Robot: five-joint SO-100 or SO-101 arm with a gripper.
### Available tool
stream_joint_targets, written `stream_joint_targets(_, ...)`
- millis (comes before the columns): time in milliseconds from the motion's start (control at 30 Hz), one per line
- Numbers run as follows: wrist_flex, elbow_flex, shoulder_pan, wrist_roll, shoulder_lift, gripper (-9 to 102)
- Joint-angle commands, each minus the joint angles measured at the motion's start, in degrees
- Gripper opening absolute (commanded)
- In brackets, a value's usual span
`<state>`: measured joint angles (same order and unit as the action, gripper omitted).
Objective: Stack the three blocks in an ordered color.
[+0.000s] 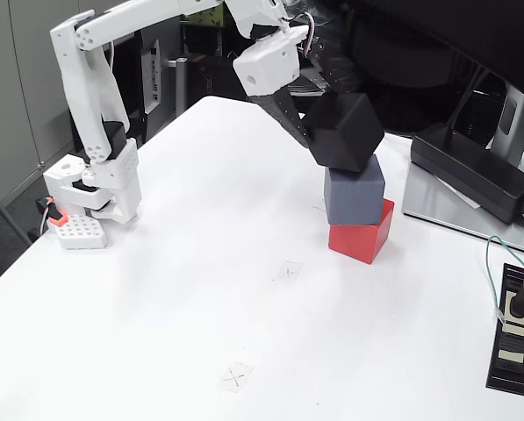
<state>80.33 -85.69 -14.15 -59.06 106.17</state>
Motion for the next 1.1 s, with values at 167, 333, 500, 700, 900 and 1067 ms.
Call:
stream_joint_targets(167,-0.79,0.88,0.18,-0.09,0.09,5)
stream_joint_targets(333,-0.79,0.88,0.18,-0.18,0.09,5)
stream_joint_targets(500,-0.79,0.88,0.18,-0.09,0.09,10)
stream_joint_targets(700,-0.79,0.79,0.26,-0.35,0.09,22)
stream_joint_targets(900,-0.79,0.53,0.26,-0.44,0.09,26)
stream_joint_targets(1067,-0.79,0.44,0.26,-0.44,0.09,27)
